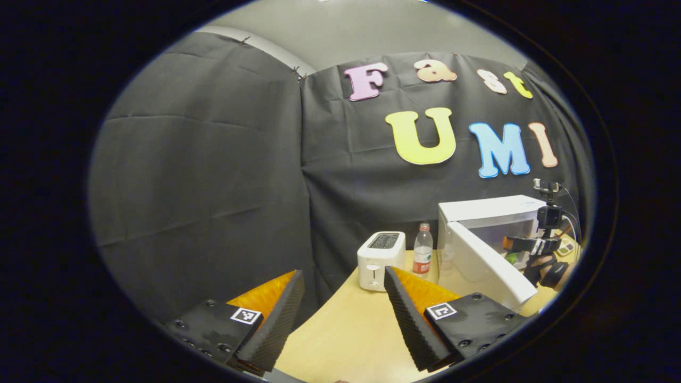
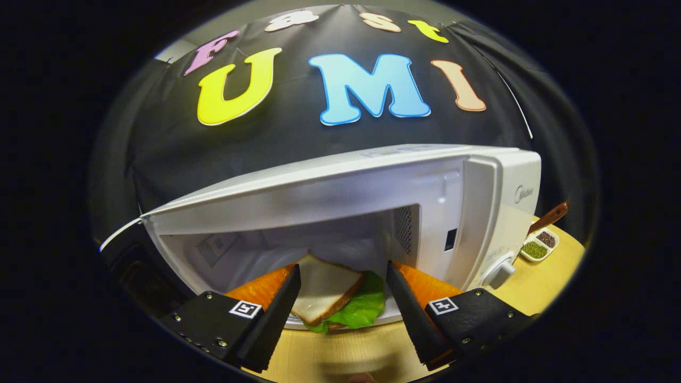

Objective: Open the microwave oven with the left hand, put the food in, and close the microwave oven.

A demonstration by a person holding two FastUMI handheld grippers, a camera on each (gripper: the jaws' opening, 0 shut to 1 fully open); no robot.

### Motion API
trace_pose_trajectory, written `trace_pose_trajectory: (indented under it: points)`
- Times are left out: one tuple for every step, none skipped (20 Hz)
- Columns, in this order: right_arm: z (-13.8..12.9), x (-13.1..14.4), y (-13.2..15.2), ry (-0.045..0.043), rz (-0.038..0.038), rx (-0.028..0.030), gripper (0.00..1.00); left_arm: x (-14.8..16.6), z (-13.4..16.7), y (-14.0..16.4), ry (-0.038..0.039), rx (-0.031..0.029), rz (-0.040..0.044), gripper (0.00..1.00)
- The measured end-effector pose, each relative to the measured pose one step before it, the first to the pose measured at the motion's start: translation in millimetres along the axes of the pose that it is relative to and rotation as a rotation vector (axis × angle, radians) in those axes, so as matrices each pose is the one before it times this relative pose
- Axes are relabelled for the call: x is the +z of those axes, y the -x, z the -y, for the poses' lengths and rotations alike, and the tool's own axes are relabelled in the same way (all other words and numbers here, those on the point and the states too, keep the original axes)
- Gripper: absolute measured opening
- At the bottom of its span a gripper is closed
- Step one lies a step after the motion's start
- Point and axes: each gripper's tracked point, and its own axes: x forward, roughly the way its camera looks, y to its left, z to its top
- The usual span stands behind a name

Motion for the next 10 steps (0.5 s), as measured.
trace_pose_trajectory:
  points:
    - [1.94, 7.67, 11.78, 0.01007, 0.00987, 0.01499, 0.98, -0.29, 4.54, 2.24, 0.00576, -0.00547, 0.00208, 1.0]
    - [-0.12, 8.66, 14.11, 0.0117, 0.01441, 0.02173, 0.98, -3.71, 5.85, 1.57, 0.00516, -0.00635, -0.00055, 1.0]
    - [0.5, 10.57, 14.87, 0.01438, 0.0195, 0.01771, 0.98, -1.98, 5.95, 1.18, 0.00474, -0.00758, 0.00079, 1.0]
    - [1.32, 10.77, 14.89, 0.02297, 0.02339, 0.02465, 0.98, -3.12, 6.16, 2.41, 0.00257, -0.00861, 0.00006, 1.0]
    - [1.86, 9.87, 13.42, 0.02639, 0.01983, 0.01524, 0.98, -2.95, 4.5, 1.52, 0.00067, -0.00618, -0.00646, 1.0]
    - [6.65, 11.35, 14.86, 0.03014, 0.02593, 0.00503, 0.98, -0.05, 5.44, 1.76, 0.00422, -0.00744, 0.00037, 1.0]
    - [8.2, 12.08, 14.34, 0.0181, 0.02372, -0.00123, 0.98, 2.17, 4.48, 3.34, 0.00603, -0.00759, 0.00594, 1.0]
    - [4.89, 11.68, 13.57, 0.00182, 0.01836, 0.00615, 0.98, 1.39, 3.87, 1.77, 0.00402, -0.00437, 0.00978, 1.0]
    - [4.33, 10.4, 13.55, -0.00667, 0.01453, 0.01055, 0.98, 1.72, 3.9, 1.56, -0.00142, -0.0052, 0.01096, 1.0]
    - [4.56, 7.64, 12.06, -0.00486, 0.00726, 0.00866, 0.98, 0.78, 4.28, 0.79, -0.00445, -0.01004, 0.01108, 1.0]
